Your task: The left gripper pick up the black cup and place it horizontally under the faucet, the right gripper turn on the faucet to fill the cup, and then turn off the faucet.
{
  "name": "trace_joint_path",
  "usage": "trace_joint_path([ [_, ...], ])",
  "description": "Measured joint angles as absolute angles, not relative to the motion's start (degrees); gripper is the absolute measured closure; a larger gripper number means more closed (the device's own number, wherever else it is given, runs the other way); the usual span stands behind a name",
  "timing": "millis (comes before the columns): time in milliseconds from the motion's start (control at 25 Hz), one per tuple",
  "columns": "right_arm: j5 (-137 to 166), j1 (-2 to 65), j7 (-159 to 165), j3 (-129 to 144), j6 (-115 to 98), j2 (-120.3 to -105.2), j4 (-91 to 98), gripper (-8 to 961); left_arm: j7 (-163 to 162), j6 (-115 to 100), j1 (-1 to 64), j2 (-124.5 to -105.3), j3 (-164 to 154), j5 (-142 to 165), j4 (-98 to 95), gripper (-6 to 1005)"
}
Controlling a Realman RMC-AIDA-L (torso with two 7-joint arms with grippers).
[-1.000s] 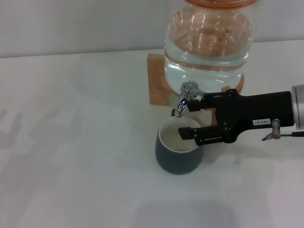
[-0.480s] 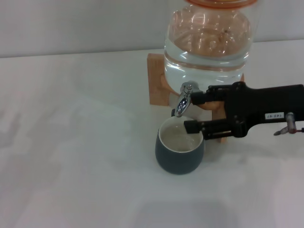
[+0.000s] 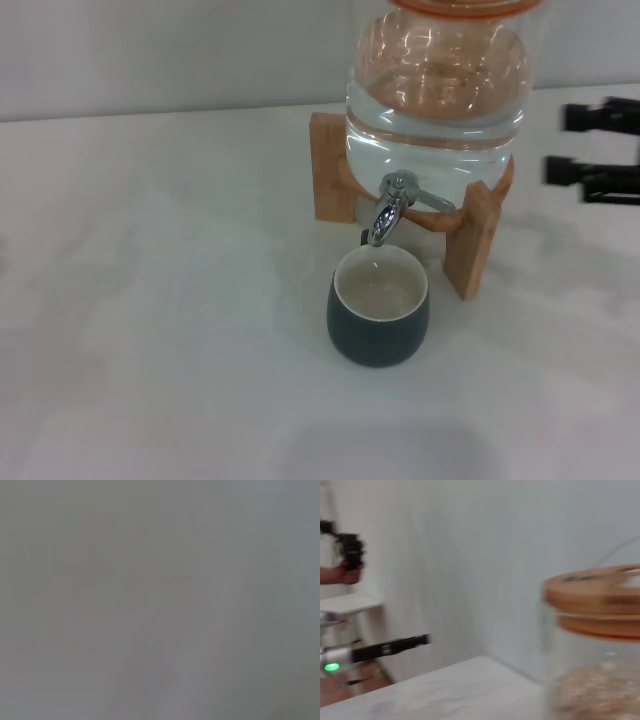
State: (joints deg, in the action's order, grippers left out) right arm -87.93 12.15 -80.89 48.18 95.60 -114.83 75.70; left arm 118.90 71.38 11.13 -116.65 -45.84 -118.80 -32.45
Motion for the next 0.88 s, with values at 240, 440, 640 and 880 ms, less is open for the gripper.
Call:
trace_joint_path([
  [240, -90.62, 9.95, -90.8, 37.69, 95.45, -114.91, 66.36, 171, 121.35, 71.87, 10.19, -117.38, -39.53, -118.78, -32.61, 507],
  [440, -94.49, 10.05, -106.15, 22.17, 95.3, -114.86, 47.03, 171, 124.23, 72.16, 9.77, -118.18, -33.28, -119.02, -32.85, 507],
  [640, -96.91, 9.88, -123.69, 6.03, 95.0, -114.83, 28.47, 171, 126.76, 72.3, 9.93, -118.82, -29.45, -119.34, -32.81, 507],
  [880, -96.95, 8.28, -130.57, 0.7, 92.16, -114.8, 20.42, 170, 127.99, 71.82, 10.79, -118.81, -28.92, -120.12, -32.51, 507],
])
